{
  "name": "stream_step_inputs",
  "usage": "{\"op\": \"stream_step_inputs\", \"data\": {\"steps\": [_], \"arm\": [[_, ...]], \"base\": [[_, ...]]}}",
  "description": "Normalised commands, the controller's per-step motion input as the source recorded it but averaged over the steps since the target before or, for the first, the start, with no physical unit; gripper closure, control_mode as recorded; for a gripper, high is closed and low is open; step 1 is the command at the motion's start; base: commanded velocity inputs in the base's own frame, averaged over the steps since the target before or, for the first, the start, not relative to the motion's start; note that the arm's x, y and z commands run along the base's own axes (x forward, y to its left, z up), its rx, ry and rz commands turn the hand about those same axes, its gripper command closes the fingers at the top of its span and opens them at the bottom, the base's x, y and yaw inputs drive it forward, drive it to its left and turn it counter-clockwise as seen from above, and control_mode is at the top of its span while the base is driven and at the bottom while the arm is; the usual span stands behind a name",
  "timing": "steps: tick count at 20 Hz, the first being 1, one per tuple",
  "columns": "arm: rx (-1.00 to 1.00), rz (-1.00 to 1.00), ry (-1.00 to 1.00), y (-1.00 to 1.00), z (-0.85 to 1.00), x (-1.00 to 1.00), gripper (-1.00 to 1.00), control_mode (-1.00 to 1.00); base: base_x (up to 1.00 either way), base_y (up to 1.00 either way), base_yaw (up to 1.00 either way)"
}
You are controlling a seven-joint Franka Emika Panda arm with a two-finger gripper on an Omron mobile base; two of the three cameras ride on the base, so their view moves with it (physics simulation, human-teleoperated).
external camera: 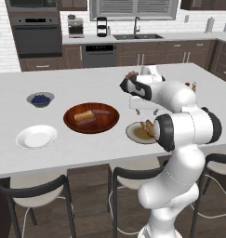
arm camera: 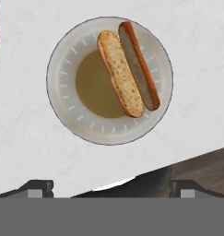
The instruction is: Place one bun and one sausage from the bowl on each plate.
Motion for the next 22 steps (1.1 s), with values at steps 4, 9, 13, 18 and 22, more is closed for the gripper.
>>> {"op": "stream_step_inputs", "data": {"steps": [4, 9, 13, 18, 22], "arm": [[-0.08, -0.01, 0.0, 0.95, 0.0, 0.21, -1.0, -1.0], [-0.02, 0.0, 0.0, 0.65, 0.0, 0.33, -1.0, -1.0], [0.0, 0.01, 0.0, 0.17, 0.0, 0.56, -1.0, -1.0], [0.0, 0.23, 0.0, 0.02, -0.08, 0.51, -1.0, -1.0], [-0.06, 0.25, 0.0, 0.22, -0.19, 0.28, -1.0, -1.0]], "base": [[0.0, 0.0, 0.0], [0.0, 0.0, 0.0], [0.0, 0.0, 0.0], [0.0, 0.0, 0.0], [0.0, 0.0, 0.0]]}}
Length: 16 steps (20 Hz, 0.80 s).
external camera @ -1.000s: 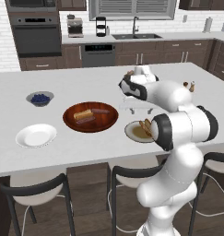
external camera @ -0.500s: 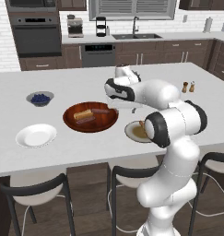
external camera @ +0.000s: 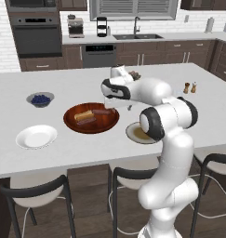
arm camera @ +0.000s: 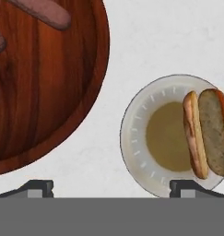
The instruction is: Place one bun and one sausage from the bowl on each plate.
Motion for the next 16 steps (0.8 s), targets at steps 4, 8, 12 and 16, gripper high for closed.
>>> {"op": "stream_step_inputs", "data": {"steps": [4, 8, 12, 16], "arm": [[-0.08, 0.15, 0.0, 0.43, -0.15, 0.26, -1.0, -1.0], [-0.06, 0.16, 0.0, 0.3, -0.19, 0.37, -1.0, -1.0], [0.0, 0.24, 0.0, 0.03, -0.19, 0.41, -1.0, -1.0], [0.01, 0.25, 0.0, 0.0, -0.18, 0.38, -1.0, -1.0]], "base": [[0.0, 0.0, 0.0], [0.0, 0.0, 0.0], [0.0, 0.0, 0.0], [0.0, 0.0, 0.0]]}}
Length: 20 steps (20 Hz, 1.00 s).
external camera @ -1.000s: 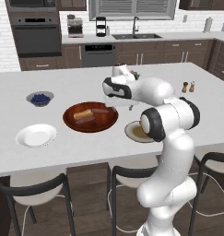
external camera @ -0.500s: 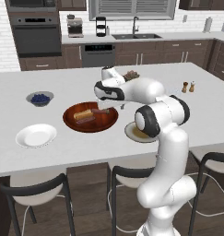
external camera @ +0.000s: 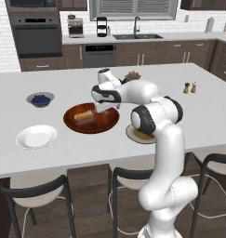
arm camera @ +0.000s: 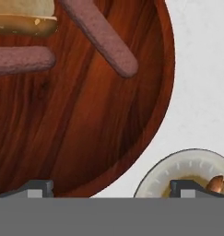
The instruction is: Place one bun and one sausage from the bowl on each plate.
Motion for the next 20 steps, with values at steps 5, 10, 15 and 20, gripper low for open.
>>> {"op": "stream_step_inputs", "data": {"steps": [5, 10, 15, 20], "arm": [[0.0, 0.31, 0.02, 0.0, -0.1, 0.27, -1.0, -1.0], [0.0, 0.28, 0.03, 0.0, -0.02, 0.28, -1.0, -1.0], [0.0, 0.11, 0.0, 0.02, -0.16, 0.34, -1.0, -1.0], [0.0, 0.01, 0.0, 0.0, -0.19, 0.08, -1.0, -1.0]], "base": [[0.0, 0.0, 0.0], [0.0, 0.0, 0.0], [0.0, 0.0, 0.0], [0.0, 0.0, 0.0]]}}
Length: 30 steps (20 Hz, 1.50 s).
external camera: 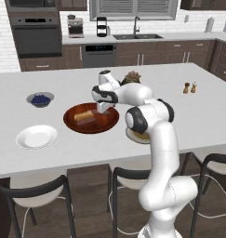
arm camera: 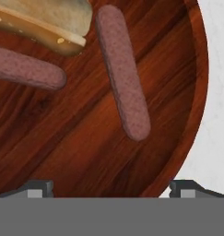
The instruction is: Place one bun and one sausage from the bowl on each plate.
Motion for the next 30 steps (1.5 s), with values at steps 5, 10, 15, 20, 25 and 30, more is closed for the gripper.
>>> {"op": "stream_step_inputs", "data": {"steps": [5, 10, 15, 20, 25, 30], "arm": [[0.0, 0.0, 0.02, 0.0, -0.1, 0.03, -1.0, -1.0], [0.0, 0.0, 0.02, 0.0, -0.05, 0.06, -1.0, -1.0], [0.0, 0.0, 0.0, 0.01, -0.11, 0.08, -1.0, -1.0], [0.0, 0.0, 0.0, 0.0, -0.13, 0.13, -1.0, -1.0], [0.0, 0.0, 0.0, 0.0, -0.09, 0.38, -1.0, -1.0], [0.0, 0.0, 0.0, 0.0, -0.15, 0.45, -1.0, -1.0]], "base": [[0.0, 0.0, 0.0], [0.0, 0.0, 0.0], [0.0, 0.0, 0.0], [0.0, 0.0, 0.0], [0.0, 0.0, 0.0], [0.0, 0.0, 0.0]]}}
